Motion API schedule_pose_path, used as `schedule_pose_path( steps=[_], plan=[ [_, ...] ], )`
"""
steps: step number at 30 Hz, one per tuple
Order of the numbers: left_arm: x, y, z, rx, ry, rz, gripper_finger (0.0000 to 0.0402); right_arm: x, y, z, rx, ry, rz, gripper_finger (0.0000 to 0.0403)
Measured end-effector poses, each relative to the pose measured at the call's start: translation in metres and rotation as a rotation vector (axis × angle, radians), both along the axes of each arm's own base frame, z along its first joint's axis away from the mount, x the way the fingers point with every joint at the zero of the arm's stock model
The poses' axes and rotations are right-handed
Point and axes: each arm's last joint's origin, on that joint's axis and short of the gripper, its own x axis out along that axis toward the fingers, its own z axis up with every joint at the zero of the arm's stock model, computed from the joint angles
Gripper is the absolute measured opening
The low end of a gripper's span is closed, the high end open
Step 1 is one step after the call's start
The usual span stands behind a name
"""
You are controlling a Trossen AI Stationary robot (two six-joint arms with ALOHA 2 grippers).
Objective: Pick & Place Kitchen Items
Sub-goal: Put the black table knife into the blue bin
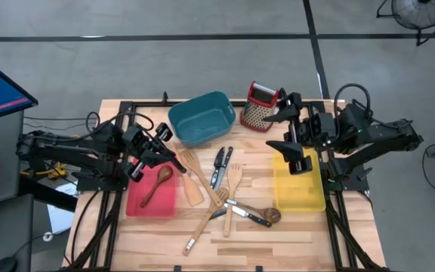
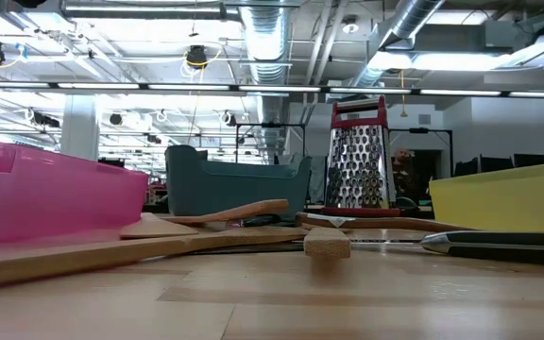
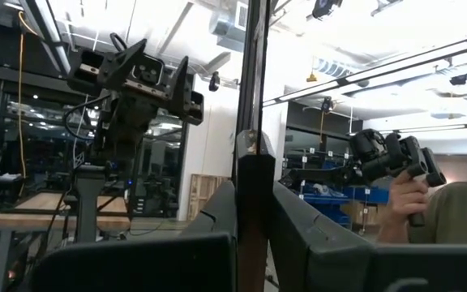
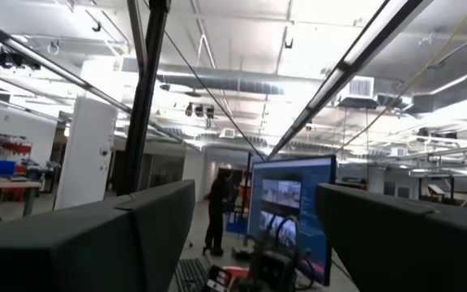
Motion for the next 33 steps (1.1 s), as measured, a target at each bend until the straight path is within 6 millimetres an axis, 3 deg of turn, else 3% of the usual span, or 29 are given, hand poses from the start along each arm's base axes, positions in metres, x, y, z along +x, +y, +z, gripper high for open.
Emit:
schedule_pose_path(
  steps=[20, 33],
  plan=[
    [0.001, 0.003, 0.0, -0.054, -0.001, 0.104, 0.0019, -0.008, 0.0, 0.011, 0.017, -0.129, 0.056, 0.0266],
    [0.001, 0.006, 0.001, -0.097, -0.001, 0.189, 0.0019, -0.014, 0.014, 0.014, 0.018, -0.177, 0.141, 0.0266]
  ],
)
